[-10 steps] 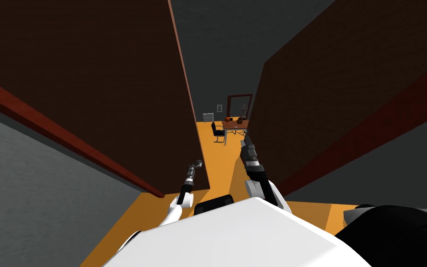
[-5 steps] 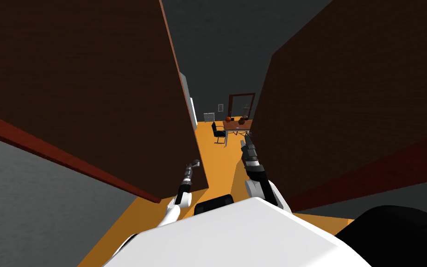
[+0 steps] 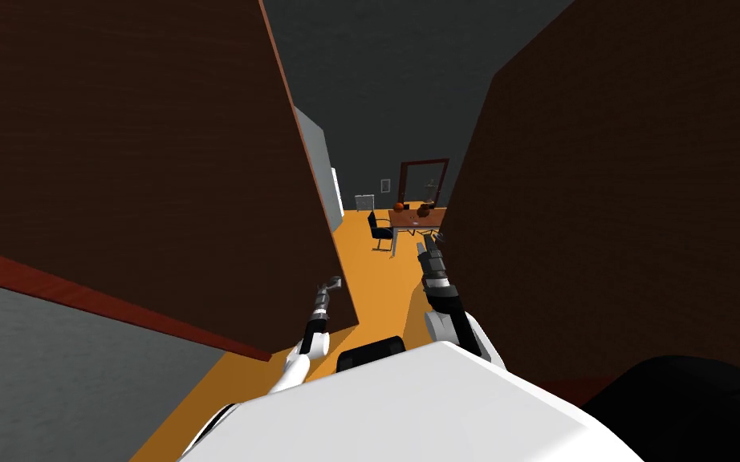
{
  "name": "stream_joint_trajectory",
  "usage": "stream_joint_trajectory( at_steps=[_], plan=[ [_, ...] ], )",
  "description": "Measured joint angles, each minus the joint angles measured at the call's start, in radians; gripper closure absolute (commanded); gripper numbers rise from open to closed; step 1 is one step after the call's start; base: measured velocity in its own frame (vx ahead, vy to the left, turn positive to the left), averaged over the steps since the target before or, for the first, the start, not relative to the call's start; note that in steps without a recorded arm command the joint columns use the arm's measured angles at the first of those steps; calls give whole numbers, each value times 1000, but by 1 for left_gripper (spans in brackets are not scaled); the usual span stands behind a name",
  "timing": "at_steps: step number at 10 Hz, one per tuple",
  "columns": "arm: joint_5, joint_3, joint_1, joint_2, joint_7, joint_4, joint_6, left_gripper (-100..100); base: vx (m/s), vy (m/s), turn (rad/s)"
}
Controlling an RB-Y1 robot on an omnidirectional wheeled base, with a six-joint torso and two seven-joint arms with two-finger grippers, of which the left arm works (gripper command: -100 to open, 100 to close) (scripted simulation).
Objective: Push the door open
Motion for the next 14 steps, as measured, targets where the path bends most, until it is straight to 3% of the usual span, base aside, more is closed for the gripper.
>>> stream_joint_trajectory(
  at_steps=[1,2,4,5,6,7,12,14],
  plan=[
    [5,11,22,-1,-8,-39,18,100,201,-125,103],
    [12,24,11,-1,-12,-17,17,100,174,-127,76],
    [24,49,20,0,-22,-28,16,100,172,-92,66],
    [30,60,0,2,-20,12,-2,100,125,-59,24],
    [33,66,2,4,-20,7,-4,100,121,-86,45],
    [36,74,18,3,-25,-23,8,100,130,-92,69],
    [56,112,12,4,-33,-2,-1,100,115,-55,51],
    [65,125,24,7,-41,-7,2,100,183,-47,42]
  ],
)
